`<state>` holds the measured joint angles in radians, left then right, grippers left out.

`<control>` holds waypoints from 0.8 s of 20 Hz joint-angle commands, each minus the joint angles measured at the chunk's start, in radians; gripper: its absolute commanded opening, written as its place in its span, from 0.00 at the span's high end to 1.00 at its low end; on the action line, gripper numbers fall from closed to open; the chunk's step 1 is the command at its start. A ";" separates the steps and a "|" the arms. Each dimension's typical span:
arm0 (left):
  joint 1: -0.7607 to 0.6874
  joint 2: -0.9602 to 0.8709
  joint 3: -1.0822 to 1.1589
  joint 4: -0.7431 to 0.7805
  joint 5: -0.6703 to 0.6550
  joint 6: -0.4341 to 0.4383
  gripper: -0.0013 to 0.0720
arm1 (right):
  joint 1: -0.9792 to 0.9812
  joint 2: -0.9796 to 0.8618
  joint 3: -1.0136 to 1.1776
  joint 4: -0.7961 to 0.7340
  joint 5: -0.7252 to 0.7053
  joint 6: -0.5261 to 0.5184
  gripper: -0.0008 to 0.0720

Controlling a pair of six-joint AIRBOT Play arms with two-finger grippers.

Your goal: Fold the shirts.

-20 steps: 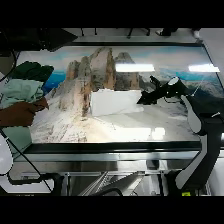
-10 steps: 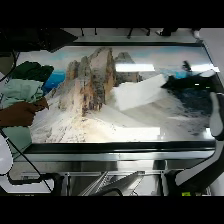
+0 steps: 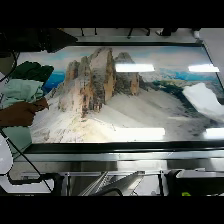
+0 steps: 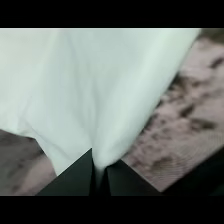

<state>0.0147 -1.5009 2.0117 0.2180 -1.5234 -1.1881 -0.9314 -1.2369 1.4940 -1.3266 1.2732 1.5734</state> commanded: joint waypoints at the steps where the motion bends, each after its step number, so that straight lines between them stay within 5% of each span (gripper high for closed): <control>1: 0.000 0.000 0.000 0.000 -0.003 0.026 0.96 | -0.091 0.092 -0.195 -0.074 0.010 0.019 0.97; 5: 0.000 0.000 0.000 0.000 -0.007 0.032 0.96 | -0.090 0.106 -0.357 -0.076 -0.013 -0.002 0.97; 14: 0.000 0.000 0.000 0.000 -0.023 0.032 0.96 | -0.090 0.125 -0.361 -0.170 -0.142 -0.059 0.96; 15: 0.000 0.000 0.000 0.000 -0.018 0.032 0.96 | -0.089 0.125 -0.361 -0.152 -0.143 -0.059 0.89; 16: 0.000 0.000 0.000 0.000 -0.012 0.032 0.96 | -0.089 0.125 -0.361 -0.150 -0.140 -0.058 0.52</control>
<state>0.0147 -1.5009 2.0117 0.2176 -1.5455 -1.1564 -1.0214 -1.1141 1.1355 -1.4887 1.1584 1.5242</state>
